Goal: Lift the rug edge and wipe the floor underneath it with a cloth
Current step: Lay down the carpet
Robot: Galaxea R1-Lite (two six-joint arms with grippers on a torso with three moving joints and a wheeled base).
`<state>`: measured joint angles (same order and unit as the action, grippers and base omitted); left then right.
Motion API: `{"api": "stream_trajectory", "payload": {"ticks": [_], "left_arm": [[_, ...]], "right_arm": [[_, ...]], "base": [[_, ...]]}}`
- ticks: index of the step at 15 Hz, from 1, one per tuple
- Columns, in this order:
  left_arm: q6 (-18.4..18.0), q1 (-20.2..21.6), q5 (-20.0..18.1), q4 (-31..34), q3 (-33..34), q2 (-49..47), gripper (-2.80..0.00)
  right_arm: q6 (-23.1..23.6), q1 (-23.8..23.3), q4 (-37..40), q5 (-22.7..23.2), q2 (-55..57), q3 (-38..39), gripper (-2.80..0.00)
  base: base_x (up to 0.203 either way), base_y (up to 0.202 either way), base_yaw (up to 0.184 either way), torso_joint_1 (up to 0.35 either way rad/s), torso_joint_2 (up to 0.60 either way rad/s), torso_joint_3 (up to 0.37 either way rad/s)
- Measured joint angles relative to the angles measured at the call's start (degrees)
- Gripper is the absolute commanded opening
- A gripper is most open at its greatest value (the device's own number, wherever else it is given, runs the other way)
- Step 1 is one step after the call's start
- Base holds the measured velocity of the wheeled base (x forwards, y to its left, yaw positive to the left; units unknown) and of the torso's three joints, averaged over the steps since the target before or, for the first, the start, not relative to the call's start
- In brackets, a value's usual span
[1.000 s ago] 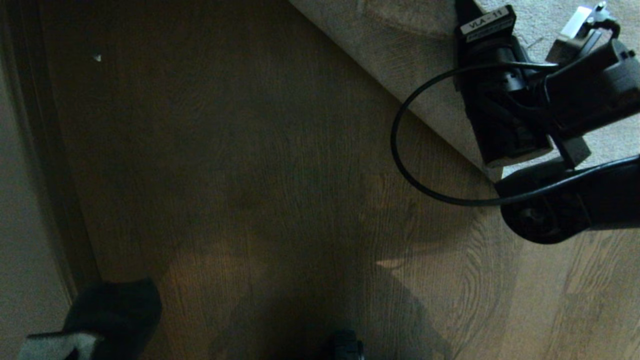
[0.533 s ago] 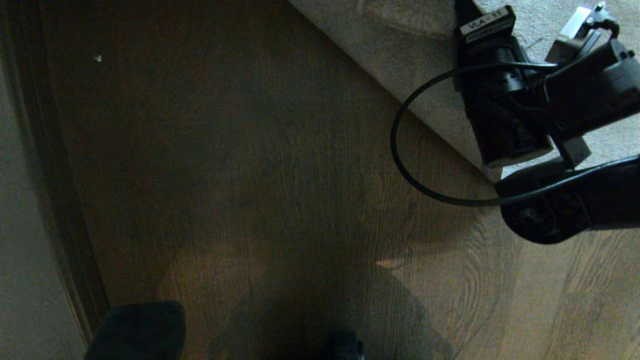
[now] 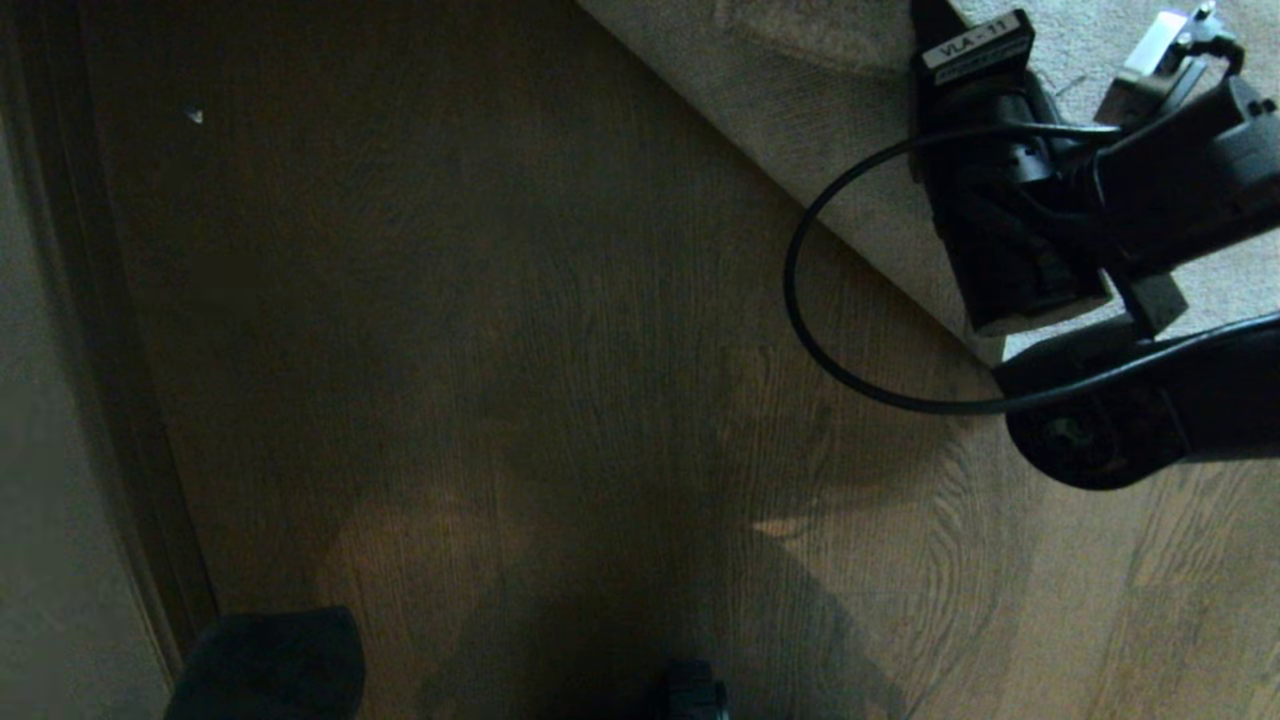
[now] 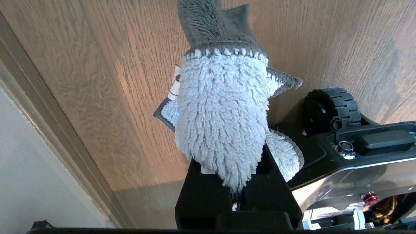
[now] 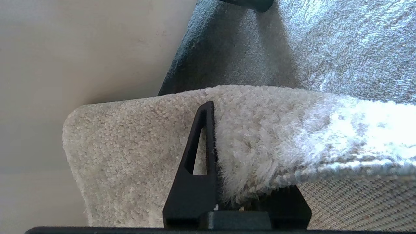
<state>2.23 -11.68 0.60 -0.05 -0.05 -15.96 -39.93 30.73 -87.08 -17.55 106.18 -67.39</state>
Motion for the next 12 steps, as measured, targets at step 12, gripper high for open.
{"api": "stream_trajectory", "payload": {"ticks": [12], "left_arm": [[0.0,10.3,0.0,0.0,0.0,6.0,-2.8]], "right_arm": [[0.2,0.3,-0.3,-0.1,-0.5,2.5,-2.8]], "base": [[0.0,0.0,0.0,0.0,0.0,0.0]]}}
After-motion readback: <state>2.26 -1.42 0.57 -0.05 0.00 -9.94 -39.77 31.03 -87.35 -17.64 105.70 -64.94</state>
